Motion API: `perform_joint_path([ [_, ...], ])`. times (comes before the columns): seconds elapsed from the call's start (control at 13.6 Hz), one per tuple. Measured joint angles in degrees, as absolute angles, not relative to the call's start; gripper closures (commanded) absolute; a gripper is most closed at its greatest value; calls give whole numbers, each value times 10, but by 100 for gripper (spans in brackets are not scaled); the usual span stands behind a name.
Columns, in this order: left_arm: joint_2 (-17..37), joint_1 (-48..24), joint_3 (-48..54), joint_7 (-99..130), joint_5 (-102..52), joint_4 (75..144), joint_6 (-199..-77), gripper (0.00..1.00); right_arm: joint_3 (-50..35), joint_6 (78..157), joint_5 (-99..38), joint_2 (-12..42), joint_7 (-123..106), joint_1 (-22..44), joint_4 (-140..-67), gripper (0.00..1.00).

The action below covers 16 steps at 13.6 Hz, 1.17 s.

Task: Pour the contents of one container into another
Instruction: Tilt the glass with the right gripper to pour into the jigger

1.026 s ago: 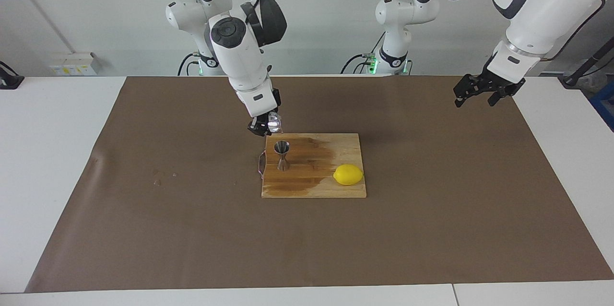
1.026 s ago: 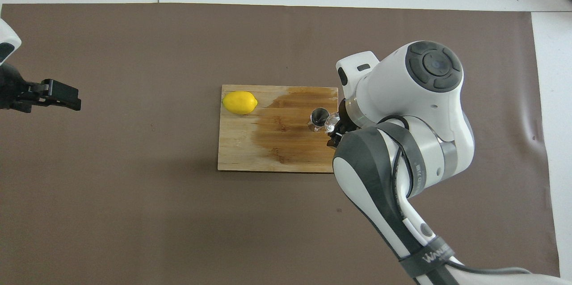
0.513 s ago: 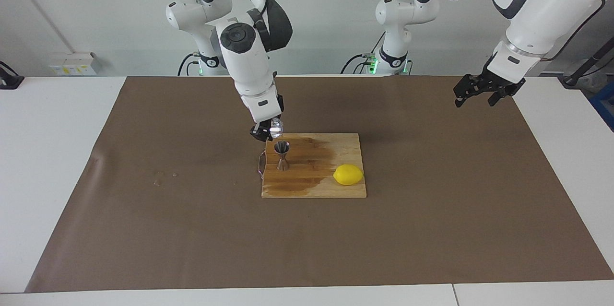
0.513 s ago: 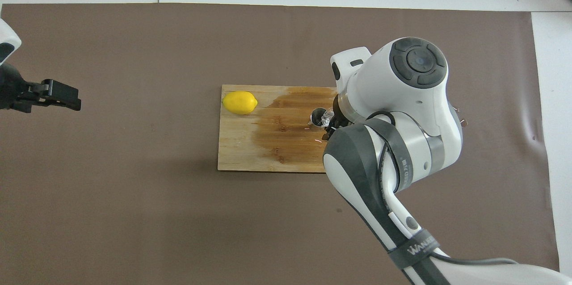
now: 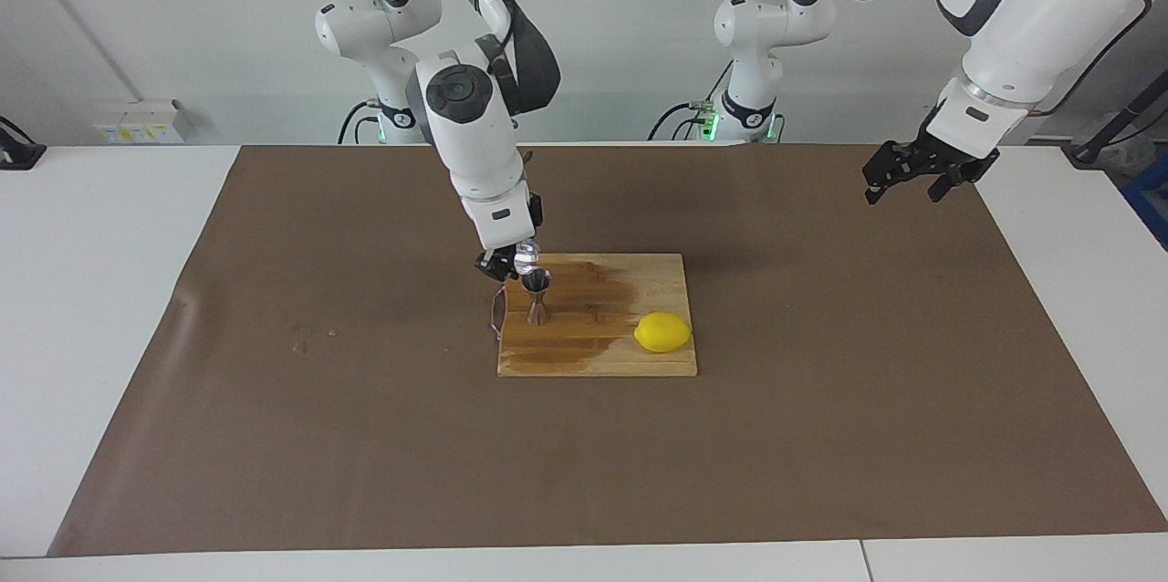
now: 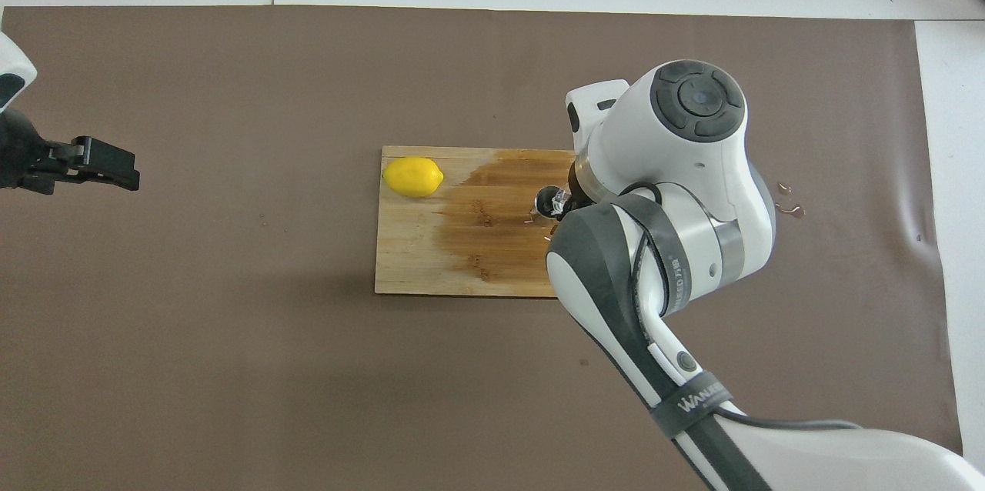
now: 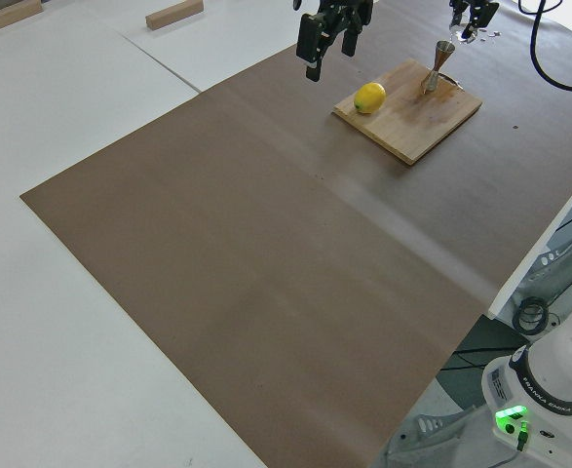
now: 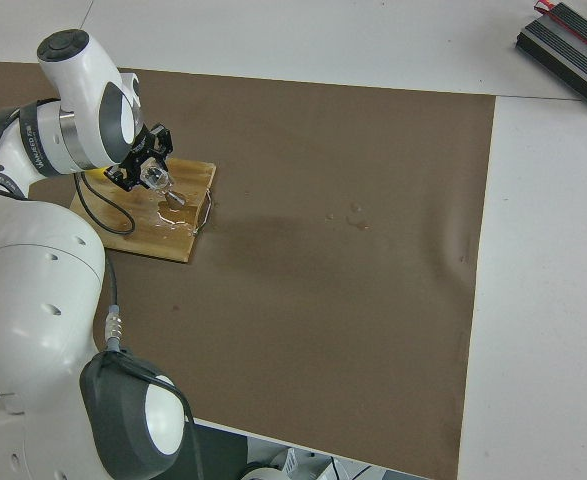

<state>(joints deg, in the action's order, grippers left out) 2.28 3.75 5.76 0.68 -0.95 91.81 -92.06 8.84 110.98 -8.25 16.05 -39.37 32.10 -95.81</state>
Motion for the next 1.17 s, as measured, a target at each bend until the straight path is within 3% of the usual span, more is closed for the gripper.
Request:
perform_joint_path([
  [0.37,23,38,58,7,-9,918,-921,0,88,1104,-56,162,-388,322,-958,85],
  [0.59,23,38,58,7,-9,918,-921,0,88,1104,-56,162,-380,322,-954,99],
  [1.17,23,38,58,7,-9,918,-921,0,88,1078,-37,182,-368,339,-922,100],
])
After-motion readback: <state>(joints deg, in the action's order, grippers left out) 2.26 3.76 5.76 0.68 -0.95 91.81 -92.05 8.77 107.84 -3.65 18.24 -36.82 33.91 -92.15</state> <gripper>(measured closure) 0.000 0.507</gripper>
